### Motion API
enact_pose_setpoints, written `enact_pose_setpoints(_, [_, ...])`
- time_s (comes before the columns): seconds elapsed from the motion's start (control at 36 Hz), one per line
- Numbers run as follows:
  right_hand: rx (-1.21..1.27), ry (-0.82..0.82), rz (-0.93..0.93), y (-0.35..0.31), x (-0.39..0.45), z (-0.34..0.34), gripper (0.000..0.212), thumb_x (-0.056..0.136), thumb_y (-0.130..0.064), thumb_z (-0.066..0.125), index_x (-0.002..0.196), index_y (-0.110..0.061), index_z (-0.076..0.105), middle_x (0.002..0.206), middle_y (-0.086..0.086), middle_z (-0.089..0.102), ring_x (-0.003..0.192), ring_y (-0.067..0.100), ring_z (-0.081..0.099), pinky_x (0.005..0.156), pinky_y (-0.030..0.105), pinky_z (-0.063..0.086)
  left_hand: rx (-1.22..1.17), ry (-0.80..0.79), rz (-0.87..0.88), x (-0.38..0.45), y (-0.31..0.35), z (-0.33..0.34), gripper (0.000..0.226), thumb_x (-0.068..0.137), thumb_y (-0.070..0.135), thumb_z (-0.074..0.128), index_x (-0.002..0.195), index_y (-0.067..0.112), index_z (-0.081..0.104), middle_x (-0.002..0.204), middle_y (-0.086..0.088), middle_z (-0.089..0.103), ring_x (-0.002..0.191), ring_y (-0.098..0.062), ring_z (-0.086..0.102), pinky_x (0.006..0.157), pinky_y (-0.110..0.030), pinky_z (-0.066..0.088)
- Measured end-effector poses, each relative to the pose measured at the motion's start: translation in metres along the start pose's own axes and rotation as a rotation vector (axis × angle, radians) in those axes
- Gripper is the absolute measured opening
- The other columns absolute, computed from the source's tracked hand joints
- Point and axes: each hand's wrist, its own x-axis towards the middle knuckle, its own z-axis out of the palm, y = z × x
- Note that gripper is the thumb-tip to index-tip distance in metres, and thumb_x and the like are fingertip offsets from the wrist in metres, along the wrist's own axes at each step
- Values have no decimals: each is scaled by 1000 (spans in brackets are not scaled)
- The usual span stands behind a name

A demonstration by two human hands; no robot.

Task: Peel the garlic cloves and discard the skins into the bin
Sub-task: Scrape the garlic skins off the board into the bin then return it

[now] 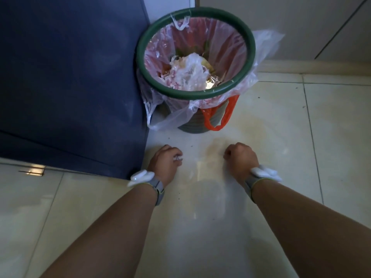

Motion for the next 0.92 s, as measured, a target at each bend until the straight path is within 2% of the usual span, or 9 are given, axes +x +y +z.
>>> enact_pose_setpoints(0.19, [-23, -52, 11, 7, -11, 2, 23, 96, -10, 50, 114, 0, 59, 119, 20, 57, 111, 38, 56, 84, 35, 44, 212, -21, -54, 5, 15, 4, 15, 82, 1, 66, 85, 14, 73, 93, -9, 69, 89, -29, 65, 73, -31, 49])
enact_pose_setpoints(0.28, [160, 2, 126, 18, -27, -11, 17, 97, -10, 49, 108, -2, 60, 114, 21, 61, 106, 40, 58, 82, 37, 43, 297, -111, -94, 4, 22, 4, 23, 84, -1, 58, 100, 8, 72, 110, -14, 67, 103, -32, 63, 84, -35, 49])
enact_pose_setpoints(0.33, [329, 62, 214, 26, -40, -35, 14, 91, -4, 51, 98, -9, 62, 104, 18, 66, 95, 39, 62, 80, 39, 52, 313, -238, -110, -2, 31, 1, 30, 92, 4, 53, 119, 6, 67, 129, -16, 61, 121, -34, 55, 98, -36, 39])
enact_pose_setpoints(0.39, [484, 148, 257, 28, -47, -58, 15, 88, -3, 51, 86, -15, 60, 92, 15, 67, 84, 38, 64, 74, 48, 58, 262, -265, -57, -18, 45, -2, 21, 93, 7, 54, 108, 8, 69, 117, -15, 64, 113, -36, 58, 92, -38, 42])
enact_pose_setpoints(0.5, [549, 340, 170, 4, -49, -140, 14, 90, -6, 54, 80, -15, 58, 77, 10, 66, 74, 34, 65, 68, 51, 58, 70, -138, 156, -56, 111, -38, 9, 92, 11, 56, 85, 14, 59, 86, -9, 59, 83, -33, 55, 74, -39, 46])
enact_pose_setpoints(0.61, [523, 523, -77, -64, -38, -241, 8, 90, -18, 57, 82, -17, 59, 76, 6, 68, 75, 32, 65, 70, 44, 55, -48, 270, 425, -57, 193, -125, 7, 94, 11, 60, 90, 13, 65, 84, -6, 65, 78, -28, 60, 70, -36, 49])
enact_pose_setpoints(0.72, [351, 540, -280, -123, -12, -277, 13, 91, -27, 61, 96, -20, 71, 93, 9, 74, 91, 34, 66, 75, 35, 48, -33, 516, 294, -4, 217, -193, 16, 87, 21, 58, 89, 18, 73, 87, -7, 74, 83, -32, 67, 74, -36, 54])
enact_pose_setpoints(0.83, [-43, 249, -358, -129, 24, -251, 27, 93, -22, 61, 113, -35, 75, 114, -3, 72, 111, 26, 61, 89, 32, 50, 273, 143, -6, 63, 193, -213, 37, 85, 33, 47, 112, 28, 73, 123, -9, 68, 112, -36, 63, 95, -37, 52])
enact_pose_setpoints(0.92, [82, 434, -329, -103, 29, -244, 30, 88, -18, 61, 110, -31, 77, 113, 2, 70, 109, 31, 58, 93, 36, 48, 477, 4, -56, 79, 188, -206, 40, 93, 54, 52, 126, 34, 65, 149, 0, 45, 132, -34, 40, 108, -41, 34])
